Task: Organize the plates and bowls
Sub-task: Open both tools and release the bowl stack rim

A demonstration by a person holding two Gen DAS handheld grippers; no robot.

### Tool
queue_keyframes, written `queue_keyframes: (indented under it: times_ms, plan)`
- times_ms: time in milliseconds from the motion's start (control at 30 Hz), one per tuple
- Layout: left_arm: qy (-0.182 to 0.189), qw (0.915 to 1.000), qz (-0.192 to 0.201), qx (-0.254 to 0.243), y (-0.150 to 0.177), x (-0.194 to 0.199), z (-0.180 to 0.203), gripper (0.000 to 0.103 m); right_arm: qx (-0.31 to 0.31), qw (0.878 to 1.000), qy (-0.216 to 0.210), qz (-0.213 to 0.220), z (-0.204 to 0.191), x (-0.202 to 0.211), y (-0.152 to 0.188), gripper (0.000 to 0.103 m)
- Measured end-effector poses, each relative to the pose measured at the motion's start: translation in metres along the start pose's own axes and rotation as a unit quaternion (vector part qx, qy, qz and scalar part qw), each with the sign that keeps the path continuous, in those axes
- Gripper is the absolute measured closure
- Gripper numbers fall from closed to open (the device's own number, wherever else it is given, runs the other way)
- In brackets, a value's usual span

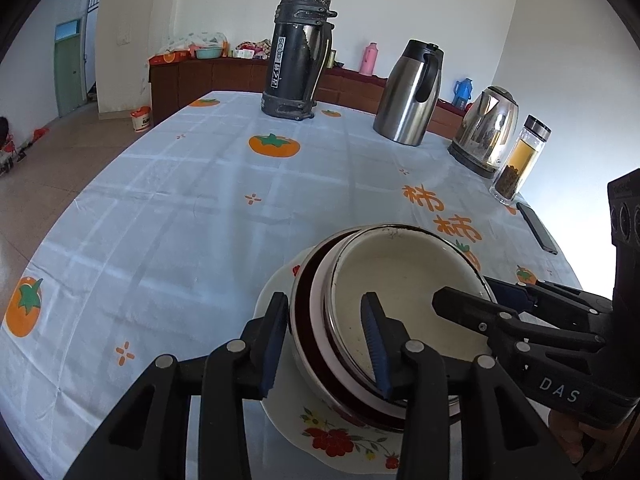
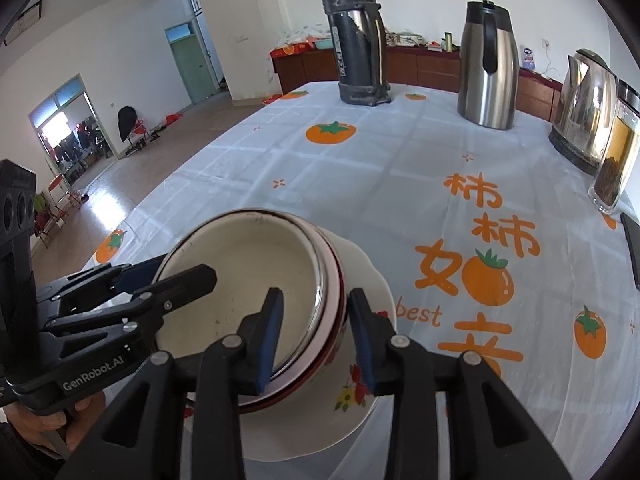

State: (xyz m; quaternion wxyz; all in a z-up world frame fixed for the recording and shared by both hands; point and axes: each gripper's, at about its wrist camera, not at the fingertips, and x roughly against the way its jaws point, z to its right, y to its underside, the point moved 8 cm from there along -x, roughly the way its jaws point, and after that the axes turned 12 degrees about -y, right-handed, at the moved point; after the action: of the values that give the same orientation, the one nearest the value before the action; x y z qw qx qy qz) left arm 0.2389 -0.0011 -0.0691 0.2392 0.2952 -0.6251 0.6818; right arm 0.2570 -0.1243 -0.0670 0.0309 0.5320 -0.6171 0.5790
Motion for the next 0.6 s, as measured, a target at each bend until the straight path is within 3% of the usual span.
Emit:
queue_keyframes:
  times_ms: [33, 133, 267, 467, 600]
  plan:
    - [-0.002, 1.0, 0.004, -0.002, -0.001, 0.001, 0.0, 0.061, 0.002, 1.0, 0.0, 0.004, 0.0, 0.001, -0.001, 0.065]
    - [-0.006, 0.9997, 0.022, -0.004, -0.005, 0.006, 0.001, 0.043, 0.008, 1.0, 0.008, 0.022, 0.001, 0.006, -0.003, 0.051]
    - [-0.006, 0.9982, 0.059, -0.002, -0.017, 0.018, 0.0, 0.035, 0.018, 0.998, 0.008, 0.064, 0.0, 0.021, -0.01, 0.045]
    - [-0.017, 0.9945, 0.103, -0.01, -0.033, 0.024, 0.002, 0.035, 0.048, 0.986, 0.027, 0.155, -0.003, 0.051, -0.029, 0.036]
    - [-0.034, 0.9905, 0.133, -0.016, -0.041, 0.022, 0.005, 0.035, 0.076, 0.973, 0.053, 0.212, -0.008, 0.065, -0.035, 0.03]
